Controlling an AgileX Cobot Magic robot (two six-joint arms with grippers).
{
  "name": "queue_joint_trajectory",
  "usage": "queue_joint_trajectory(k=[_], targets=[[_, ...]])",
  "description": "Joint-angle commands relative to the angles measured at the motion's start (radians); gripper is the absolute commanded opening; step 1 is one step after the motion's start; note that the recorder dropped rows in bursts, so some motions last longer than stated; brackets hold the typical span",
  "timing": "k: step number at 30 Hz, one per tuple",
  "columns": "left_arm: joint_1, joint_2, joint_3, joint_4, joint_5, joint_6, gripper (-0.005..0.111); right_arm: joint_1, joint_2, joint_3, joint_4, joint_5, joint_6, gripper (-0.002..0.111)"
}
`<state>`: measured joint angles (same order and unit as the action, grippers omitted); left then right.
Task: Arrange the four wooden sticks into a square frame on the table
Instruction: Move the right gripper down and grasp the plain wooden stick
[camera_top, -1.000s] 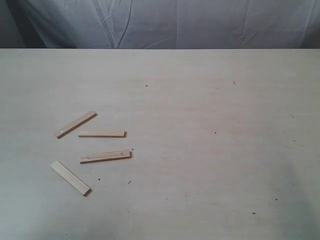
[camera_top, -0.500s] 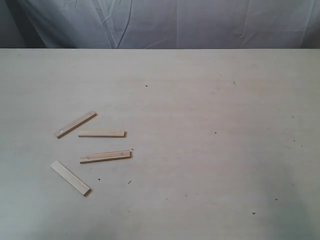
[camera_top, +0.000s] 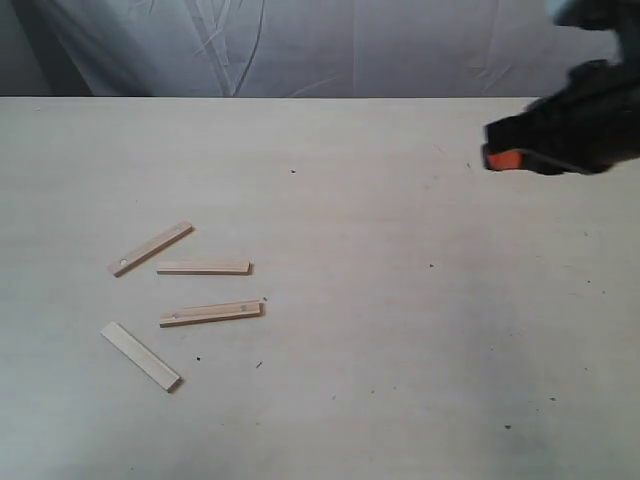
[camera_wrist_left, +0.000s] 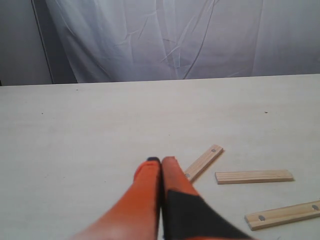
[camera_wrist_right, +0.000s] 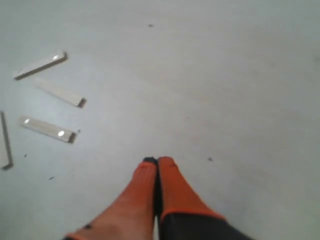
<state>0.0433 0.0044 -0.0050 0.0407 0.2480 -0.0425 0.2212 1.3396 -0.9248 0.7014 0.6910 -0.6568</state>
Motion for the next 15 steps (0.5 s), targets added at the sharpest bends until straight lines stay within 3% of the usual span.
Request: queue_joint_trajectory(k=[1, 8, 15], targets=[[-0.006, -0.004, 0.005, 0.001, -0.012, 0.0, 0.0, 0.192, 0.205, -0.158, -0.033, 0.042, -0.106, 0.001], [-0.006, -0.004, 0.005, 0.001, -0.012, 0.0, 0.0, 0.422, 0.569, -0.5, -0.259, 0.124, -0.104, 0.001], [-0.006, -0.004, 0.005, 0.001, -0.012, 0.0, 0.0, 0.508, 0.886, -0.903, -0.417, 0.32, 0.008, 0.001]])
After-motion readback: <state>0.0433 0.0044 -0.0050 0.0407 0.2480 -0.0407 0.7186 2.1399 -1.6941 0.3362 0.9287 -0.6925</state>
